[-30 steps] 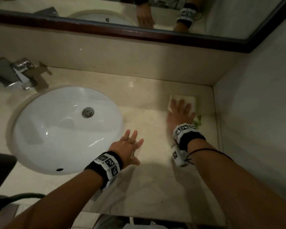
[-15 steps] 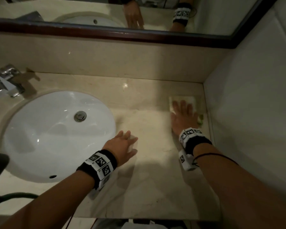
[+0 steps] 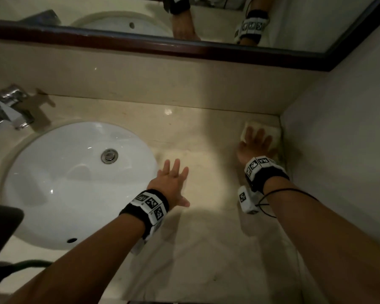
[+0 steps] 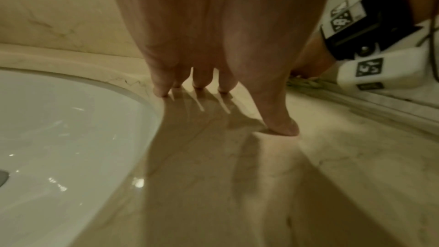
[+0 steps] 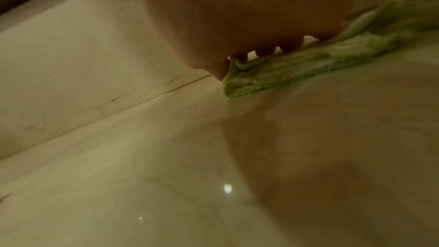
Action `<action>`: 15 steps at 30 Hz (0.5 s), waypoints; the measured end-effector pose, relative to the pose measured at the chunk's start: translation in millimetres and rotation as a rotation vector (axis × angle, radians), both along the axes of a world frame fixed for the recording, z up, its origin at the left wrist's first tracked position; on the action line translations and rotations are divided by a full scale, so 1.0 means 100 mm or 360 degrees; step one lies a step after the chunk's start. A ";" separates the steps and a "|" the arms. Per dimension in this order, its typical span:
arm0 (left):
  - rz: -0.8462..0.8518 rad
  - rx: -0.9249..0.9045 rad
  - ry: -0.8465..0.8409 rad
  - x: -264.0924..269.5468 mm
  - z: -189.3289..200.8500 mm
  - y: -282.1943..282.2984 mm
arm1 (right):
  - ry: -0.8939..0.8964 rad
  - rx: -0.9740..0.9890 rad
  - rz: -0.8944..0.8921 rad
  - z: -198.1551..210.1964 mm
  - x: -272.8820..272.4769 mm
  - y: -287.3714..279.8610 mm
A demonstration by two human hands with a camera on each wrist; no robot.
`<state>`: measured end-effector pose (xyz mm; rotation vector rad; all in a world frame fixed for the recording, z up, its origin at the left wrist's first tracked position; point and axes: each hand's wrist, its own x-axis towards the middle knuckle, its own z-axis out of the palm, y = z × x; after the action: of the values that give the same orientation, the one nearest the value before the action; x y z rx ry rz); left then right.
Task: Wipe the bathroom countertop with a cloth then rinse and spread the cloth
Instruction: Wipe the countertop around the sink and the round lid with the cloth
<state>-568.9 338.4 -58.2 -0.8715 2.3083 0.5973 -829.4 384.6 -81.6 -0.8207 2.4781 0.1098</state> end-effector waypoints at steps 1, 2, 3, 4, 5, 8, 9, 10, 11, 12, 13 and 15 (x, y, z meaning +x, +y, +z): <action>0.0004 0.0009 -0.0016 -0.01 -0.01 -0.01 | -0.0011 -0.0009 0.0020 0.01 0.04 -0.06; 0.0009 0.0018 -0.0024 -0.01 -0.02 -0.01 | -0.0021 -0.0022 0.0070 0.02 0.10 -0.12; 0.0016 0.0024 -0.0024 -0.01 -0.03 -0.02 | -0.0031 -0.0043 0.0144 0.03 0.20 -0.18; 0.0018 0.0027 -0.0020 -0.01 -0.04 -0.02 | -0.0038 -0.0072 0.0233 0.03 0.34 -0.24; 0.0015 0.0027 -0.0015 -0.01 -0.04 -0.03 | -0.0038 -0.0101 0.0324 0.04 0.50 -0.31; -0.0005 -0.0003 -0.0007 -0.01 -0.05 -0.02 | -0.0067 -0.0158 0.0548 0.05 0.97 -0.51; -0.0010 -0.0017 -0.0007 0.00 -0.05 -0.02 | -0.0082 -0.0163 0.0596 0.05 1.07 -0.55; -0.0013 -0.0030 -0.0006 0.00 -0.04 -0.02 | -0.0088 -0.0170 0.0629 0.04 1.11 -0.56; -0.0015 -0.0042 -0.0005 0.00 -0.04 -0.02 | -0.0087 -0.0180 0.0656 0.02 1.10 -0.55; -0.0018 -0.0047 -0.0005 0.00 -0.04 -0.02 | -0.0084 -0.0198 0.0681 0.01 1.06 -0.52; -0.0019 -0.0045 -0.0005 0.01 -0.04 -0.02 | -0.0080 -0.0220 0.0712 -0.01 1.00 -0.48; -0.0017 -0.0045 -0.0012 0.00 -0.03 -0.01 | -0.0059 -0.0265 0.0784 -0.01 0.87 -0.40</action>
<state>-568.4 337.2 -61.4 -0.8725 2.3184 0.5572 -742.1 344.1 -82.9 -1.4773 2.2214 0.0601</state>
